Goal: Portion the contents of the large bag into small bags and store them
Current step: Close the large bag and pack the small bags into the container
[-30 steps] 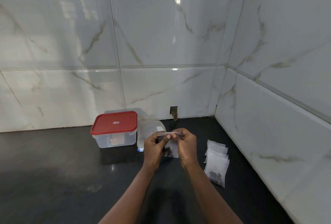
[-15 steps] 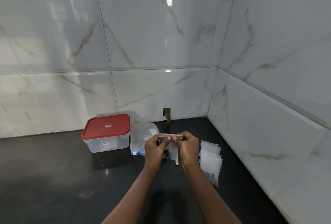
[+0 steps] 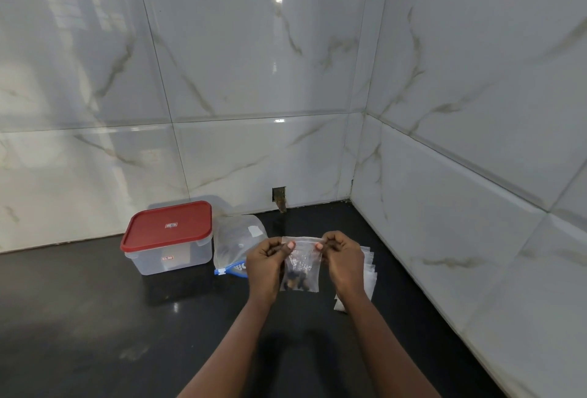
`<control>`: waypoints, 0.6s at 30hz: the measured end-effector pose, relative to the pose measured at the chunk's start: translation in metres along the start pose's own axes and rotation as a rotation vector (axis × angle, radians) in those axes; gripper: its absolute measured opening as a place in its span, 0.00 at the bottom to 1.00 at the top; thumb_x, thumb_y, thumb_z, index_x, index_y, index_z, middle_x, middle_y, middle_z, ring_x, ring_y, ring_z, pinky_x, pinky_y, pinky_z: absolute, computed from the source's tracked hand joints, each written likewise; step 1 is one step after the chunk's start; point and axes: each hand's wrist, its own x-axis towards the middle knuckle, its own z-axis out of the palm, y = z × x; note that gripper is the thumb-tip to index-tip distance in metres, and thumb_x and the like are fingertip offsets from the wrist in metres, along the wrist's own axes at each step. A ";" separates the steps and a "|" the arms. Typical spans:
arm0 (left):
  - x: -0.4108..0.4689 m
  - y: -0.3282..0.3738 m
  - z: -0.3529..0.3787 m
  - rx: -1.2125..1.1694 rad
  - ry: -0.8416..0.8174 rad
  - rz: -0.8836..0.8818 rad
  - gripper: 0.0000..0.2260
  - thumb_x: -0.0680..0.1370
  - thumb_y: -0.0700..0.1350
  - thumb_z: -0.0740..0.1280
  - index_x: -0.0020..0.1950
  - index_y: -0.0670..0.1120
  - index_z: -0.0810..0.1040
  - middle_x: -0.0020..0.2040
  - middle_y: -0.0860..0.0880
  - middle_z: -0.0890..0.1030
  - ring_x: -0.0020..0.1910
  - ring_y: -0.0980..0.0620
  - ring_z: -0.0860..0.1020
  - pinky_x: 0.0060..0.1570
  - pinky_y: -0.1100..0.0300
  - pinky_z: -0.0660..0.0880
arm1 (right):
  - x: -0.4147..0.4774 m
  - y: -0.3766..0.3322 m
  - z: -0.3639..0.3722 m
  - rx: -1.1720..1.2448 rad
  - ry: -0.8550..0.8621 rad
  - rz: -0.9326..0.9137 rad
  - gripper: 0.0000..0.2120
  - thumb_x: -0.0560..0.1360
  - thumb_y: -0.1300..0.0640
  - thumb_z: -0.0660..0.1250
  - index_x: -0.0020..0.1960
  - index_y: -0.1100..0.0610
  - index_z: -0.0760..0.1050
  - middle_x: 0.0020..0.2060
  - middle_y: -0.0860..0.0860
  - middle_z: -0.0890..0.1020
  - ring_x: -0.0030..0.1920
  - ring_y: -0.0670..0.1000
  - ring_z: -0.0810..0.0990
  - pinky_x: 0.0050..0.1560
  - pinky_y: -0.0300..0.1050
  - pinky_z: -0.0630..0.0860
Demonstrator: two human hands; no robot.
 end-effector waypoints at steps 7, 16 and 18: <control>0.001 -0.004 0.018 0.024 0.037 -0.113 0.03 0.74 0.37 0.68 0.46 0.41 0.80 0.46 0.43 0.82 0.48 0.46 0.81 0.51 0.50 0.79 | 0.001 0.008 -0.009 -0.017 0.058 0.093 0.14 0.74 0.70 0.62 0.36 0.54 0.75 0.36 0.50 0.79 0.40 0.48 0.76 0.41 0.41 0.76; -0.005 -0.017 0.036 0.136 -0.079 -0.088 0.07 0.77 0.37 0.64 0.42 0.45 0.80 0.43 0.46 0.82 0.45 0.49 0.81 0.47 0.53 0.79 | 0.002 0.027 -0.040 0.048 -0.040 0.192 0.11 0.76 0.69 0.63 0.37 0.58 0.75 0.37 0.55 0.79 0.42 0.53 0.79 0.47 0.54 0.81; -0.008 -0.021 0.043 0.209 -0.102 -0.085 0.09 0.77 0.37 0.63 0.41 0.46 0.79 0.41 0.48 0.81 0.44 0.51 0.80 0.44 0.58 0.78 | 0.005 0.035 -0.045 -0.013 -0.001 0.251 0.13 0.75 0.70 0.62 0.35 0.57 0.74 0.37 0.55 0.79 0.41 0.52 0.78 0.46 0.53 0.81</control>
